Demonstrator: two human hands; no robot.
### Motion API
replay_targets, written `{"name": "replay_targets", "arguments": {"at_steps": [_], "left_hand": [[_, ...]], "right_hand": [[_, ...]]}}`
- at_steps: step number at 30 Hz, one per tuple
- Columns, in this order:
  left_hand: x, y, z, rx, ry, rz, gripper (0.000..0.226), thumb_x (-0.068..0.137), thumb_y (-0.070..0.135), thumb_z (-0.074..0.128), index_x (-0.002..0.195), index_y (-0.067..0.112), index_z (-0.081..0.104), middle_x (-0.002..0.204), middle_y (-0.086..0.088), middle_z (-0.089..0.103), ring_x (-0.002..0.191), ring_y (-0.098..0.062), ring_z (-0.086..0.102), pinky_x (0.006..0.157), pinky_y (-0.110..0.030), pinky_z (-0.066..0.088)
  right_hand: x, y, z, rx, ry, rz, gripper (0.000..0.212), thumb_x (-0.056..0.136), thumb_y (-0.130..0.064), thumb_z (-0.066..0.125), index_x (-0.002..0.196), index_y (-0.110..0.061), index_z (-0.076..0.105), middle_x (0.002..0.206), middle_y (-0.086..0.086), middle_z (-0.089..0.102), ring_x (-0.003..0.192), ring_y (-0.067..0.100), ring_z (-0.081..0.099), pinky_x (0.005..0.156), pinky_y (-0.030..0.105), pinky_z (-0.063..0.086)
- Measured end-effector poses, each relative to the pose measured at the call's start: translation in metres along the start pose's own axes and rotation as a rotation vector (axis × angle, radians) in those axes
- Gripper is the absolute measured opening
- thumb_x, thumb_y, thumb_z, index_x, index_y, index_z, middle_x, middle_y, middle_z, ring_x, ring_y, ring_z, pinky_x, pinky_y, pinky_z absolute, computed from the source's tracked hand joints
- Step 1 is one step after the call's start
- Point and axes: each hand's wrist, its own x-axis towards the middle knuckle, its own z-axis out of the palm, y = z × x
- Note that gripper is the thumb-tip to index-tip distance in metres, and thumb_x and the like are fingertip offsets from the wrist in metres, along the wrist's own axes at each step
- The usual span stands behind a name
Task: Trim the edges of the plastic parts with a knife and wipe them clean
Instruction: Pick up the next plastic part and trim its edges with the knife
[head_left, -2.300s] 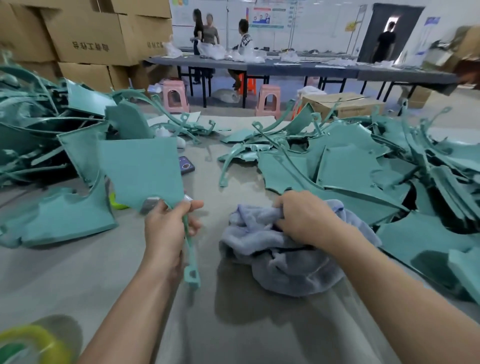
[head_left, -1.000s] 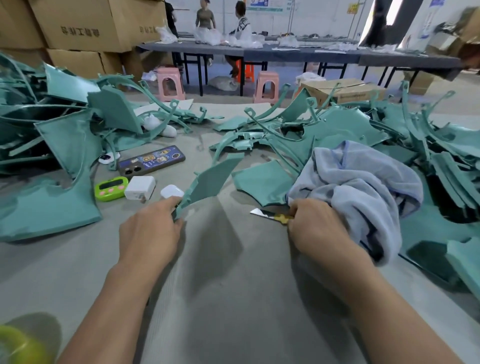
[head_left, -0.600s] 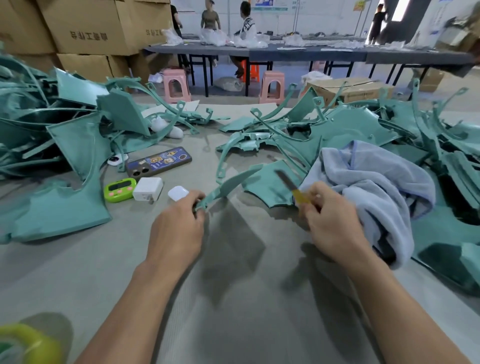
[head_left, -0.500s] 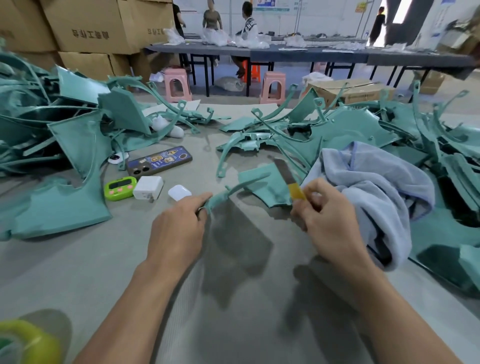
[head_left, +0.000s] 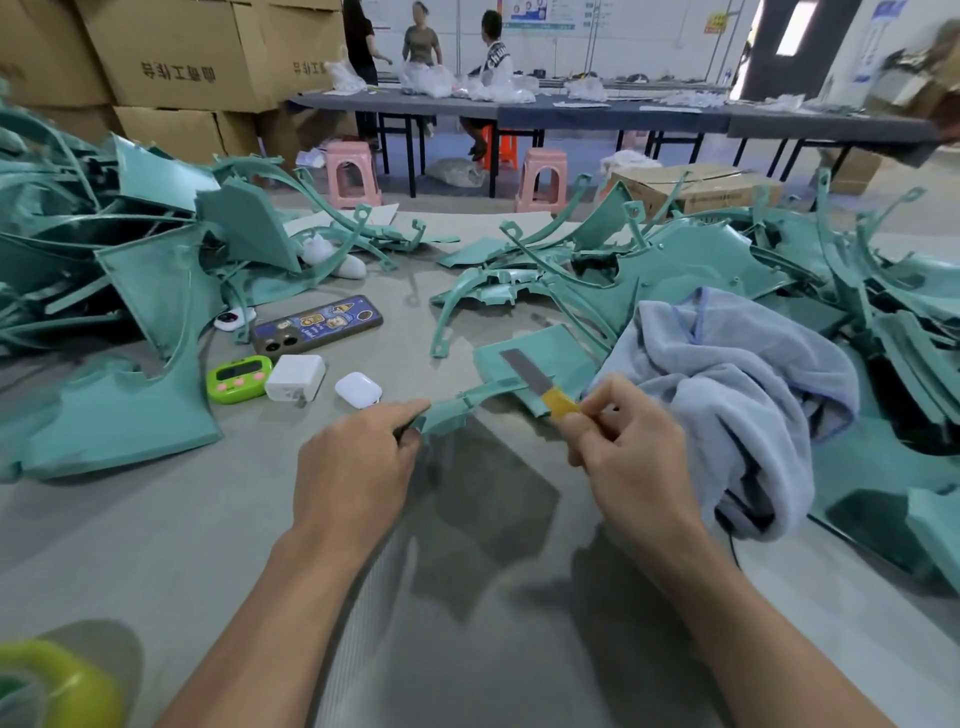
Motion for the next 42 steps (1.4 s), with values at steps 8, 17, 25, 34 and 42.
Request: {"name": "replay_targets", "arguments": {"at_steps": [8, 17, 25, 34, 42], "left_hand": [[-0.001, -0.001, 0.003, -0.033, 0.036, 0.036, 0.033, 0.086, 0.043, 0.050, 0.113, 0.051, 0.068, 0.081, 0.007, 0.074, 0.069, -0.029, 0.065, 0.055, -0.028, 0.035], [0.000, -0.001, 0.004, 0.013, 0.026, 0.012, 0.034, 0.083, 0.036, 0.054, 0.110, 0.050, 0.070, 0.077, 0.004, 0.073, 0.067, -0.032, 0.064, 0.055, -0.028, 0.031], [0.003, -0.006, 0.006, 0.056, 0.018, -0.041, 0.033, 0.088, 0.029, 0.068, 0.110, 0.054, 0.071, 0.079, 0.002, 0.074, 0.069, -0.031, 0.063, 0.055, -0.029, 0.031], [0.010, -0.018, 0.006, -0.043, -0.033, -0.167, 0.033, 0.087, 0.028, 0.068, 0.107, 0.054, 0.072, 0.078, -0.001, 0.072, 0.073, -0.031, 0.059, 0.060, -0.032, 0.040], [0.010, -0.021, 0.008, -0.066, -0.011, -0.160, 0.035, 0.083, 0.029, 0.072, 0.106, 0.056, 0.072, 0.079, 0.001, 0.073, 0.068, -0.026, 0.054, 0.060, -0.030, 0.038]], "right_hand": [[0.005, 0.003, -0.001, -0.132, 0.070, 0.047, 0.023, 0.089, -0.023, 0.069, 0.074, -0.021, 0.052, 0.058, -0.003, 0.063, 0.050, 0.008, 0.049, 0.051, 0.031, 0.040], [0.011, 0.004, -0.010, -0.156, 0.154, 0.064, 0.024, 0.091, -0.023, 0.068, 0.073, -0.021, 0.052, 0.059, -0.003, 0.061, 0.050, 0.011, 0.048, 0.049, 0.025, 0.037], [0.024, 0.023, -0.007, -0.053, 0.066, 0.189, 0.024, 0.087, -0.017, 0.070, 0.068, -0.015, 0.055, 0.055, 0.005, 0.063, 0.047, 0.012, 0.046, 0.048, 0.028, 0.038], [0.029, 0.022, -0.013, 0.381, 0.039, 0.216, 0.030, 0.091, -0.003, 0.065, 0.067, -0.016, 0.053, 0.048, 0.004, 0.054, 0.042, 0.012, 0.040, 0.043, 0.021, 0.032], [0.026, 0.021, -0.006, 0.218, -0.001, 0.236, 0.030, 0.092, -0.011, 0.070, 0.067, -0.014, 0.054, 0.046, 0.001, 0.054, 0.040, 0.010, 0.040, 0.045, 0.025, 0.031]]}}
